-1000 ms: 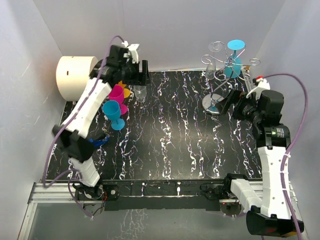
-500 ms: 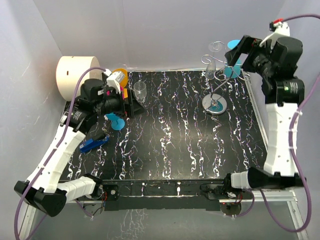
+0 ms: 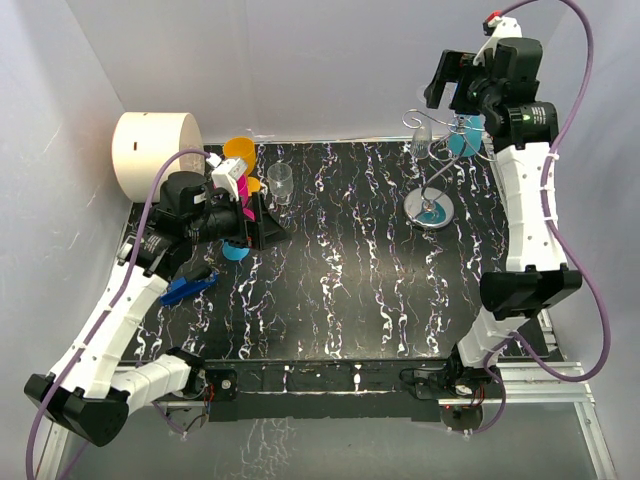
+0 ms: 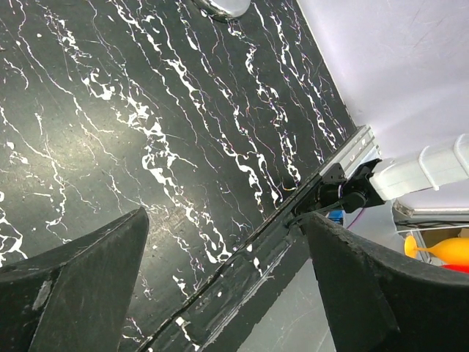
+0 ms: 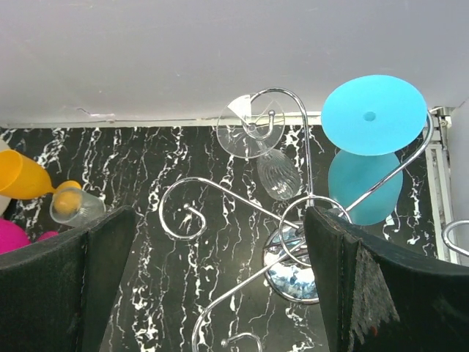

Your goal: Take the wine glass off the wine glass rack

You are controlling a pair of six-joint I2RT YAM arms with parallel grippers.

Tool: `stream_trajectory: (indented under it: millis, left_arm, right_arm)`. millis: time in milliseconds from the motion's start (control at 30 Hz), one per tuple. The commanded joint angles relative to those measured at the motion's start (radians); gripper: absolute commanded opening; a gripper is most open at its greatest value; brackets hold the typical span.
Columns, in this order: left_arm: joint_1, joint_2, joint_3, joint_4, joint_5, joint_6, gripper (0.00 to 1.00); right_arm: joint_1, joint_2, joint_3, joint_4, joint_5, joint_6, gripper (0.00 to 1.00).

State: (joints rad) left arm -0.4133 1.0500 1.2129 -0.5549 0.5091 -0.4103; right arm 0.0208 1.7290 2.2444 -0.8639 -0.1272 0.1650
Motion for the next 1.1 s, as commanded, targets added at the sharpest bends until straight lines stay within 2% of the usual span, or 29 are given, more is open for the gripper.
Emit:
stream_trajectory:
  millis: [0, 267, 400, 500, 633, 833, 1067]
  left_arm:
    - [0.006, -0.010, -0.007, 0.001, 0.022, -0.022, 0.88]
    - [0.007, -0.002, -0.014, 0.001, 0.010, -0.044, 0.90]
    - [0.007, 0.003, -0.016, 0.006, 0.008, -0.058, 0.91]
    - [0.007, 0.009, -0.016, 0.007, 0.012, -0.065, 0.91]
    - [0.007, 0.015, -0.023, 0.014, 0.011, -0.075, 0.92]
    - [0.007, 0.019, -0.045, 0.050, 0.025, -0.101, 0.92]
    - [0.007, 0.032, -0.044, 0.058, 0.035, -0.107, 0.93]
  right_arm:
    - [0.011, 0.005, 0.063, 0.072, 0.105, -0.053, 0.98]
    - [0.010, 0.070, 0.077, 0.116, 0.169, -0.080, 0.98]
    - [-0.013, 0.085, 0.100, 0.119, 0.213, -0.033, 0.96]
    - [-0.082, 0.085, 0.097, 0.141, 0.156, 0.051, 0.91]
    - [-0.190, 0.077, 0.048, 0.177, 0.048, 0.224, 0.76]
    - [-0.218, 0.058, -0.011, 0.246, 0.006, 0.365, 0.74]
    - [-0.223, 0.050, -0.060, 0.289, 0.067, 0.567, 0.68]
